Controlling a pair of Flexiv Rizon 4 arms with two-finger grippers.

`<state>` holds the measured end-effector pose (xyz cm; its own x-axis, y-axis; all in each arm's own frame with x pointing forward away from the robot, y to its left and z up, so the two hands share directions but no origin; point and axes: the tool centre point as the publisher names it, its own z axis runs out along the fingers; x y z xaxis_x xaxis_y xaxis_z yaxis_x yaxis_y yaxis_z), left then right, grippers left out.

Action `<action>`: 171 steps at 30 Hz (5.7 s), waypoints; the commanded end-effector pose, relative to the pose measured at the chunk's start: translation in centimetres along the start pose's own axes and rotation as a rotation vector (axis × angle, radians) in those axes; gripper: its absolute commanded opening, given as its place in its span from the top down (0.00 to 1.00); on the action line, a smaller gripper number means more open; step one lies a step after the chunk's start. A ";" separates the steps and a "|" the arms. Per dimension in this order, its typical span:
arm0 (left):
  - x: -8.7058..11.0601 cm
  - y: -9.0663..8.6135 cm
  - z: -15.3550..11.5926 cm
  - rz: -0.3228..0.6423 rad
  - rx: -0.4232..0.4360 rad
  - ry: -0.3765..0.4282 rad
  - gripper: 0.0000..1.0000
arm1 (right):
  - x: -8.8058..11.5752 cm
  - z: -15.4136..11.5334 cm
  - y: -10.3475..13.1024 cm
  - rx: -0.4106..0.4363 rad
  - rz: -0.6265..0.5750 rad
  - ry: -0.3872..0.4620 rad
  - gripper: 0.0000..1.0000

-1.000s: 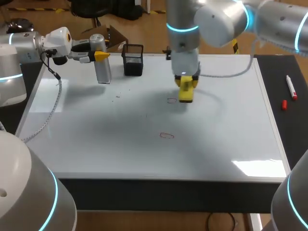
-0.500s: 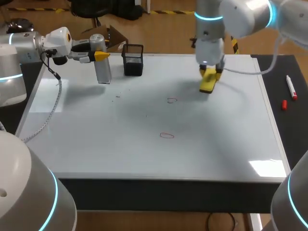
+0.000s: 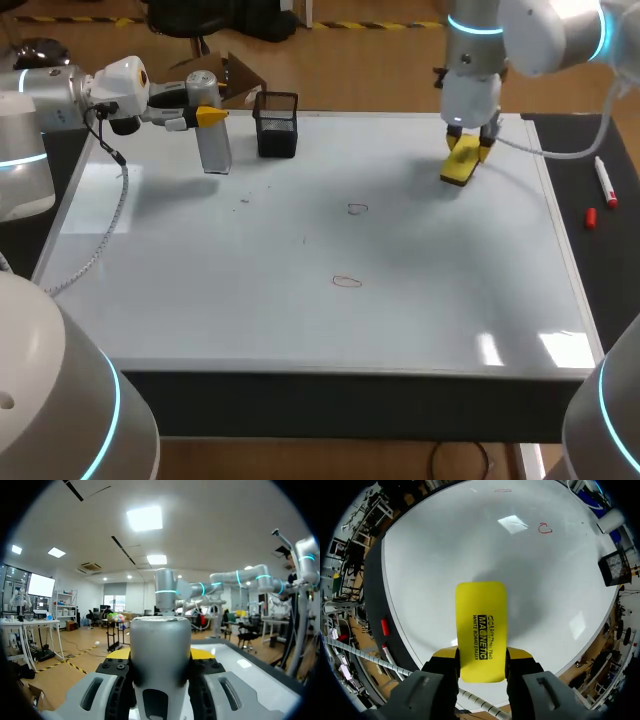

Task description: Pick up the inspection probe, press it on each red-marked spot on the whiteboard one by one, put down the probe, pick up the eraser, and wipe off all the red marks.

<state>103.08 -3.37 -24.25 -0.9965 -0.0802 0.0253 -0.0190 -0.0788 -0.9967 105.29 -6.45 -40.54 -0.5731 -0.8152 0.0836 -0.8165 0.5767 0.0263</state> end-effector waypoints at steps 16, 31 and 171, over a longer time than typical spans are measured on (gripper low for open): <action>0.0 -0.1 0.0 0.002 0.001 -0.001 1.00 | 1.3 -0.5 -1.6 -0.001 0.017 0.012 1.00; 1.0 -0.6 0.9 0.015 -0.001 0.011 1.00 | 1.3 -0.5 -1.6 -0.001 0.017 0.012 1.00; 2.4 -1.0 -0.6 0.067 0.080 -0.034 1.00 | 1.3 -0.5 -1.6 -0.001 0.017 0.012 1.00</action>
<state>100.93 -3.18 -23.17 -0.9926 -0.1165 -0.0350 0.0520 -0.1458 -0.9880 105.79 -8.35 -40.08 -0.5871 -0.8042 0.0926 -0.8059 0.5914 0.0265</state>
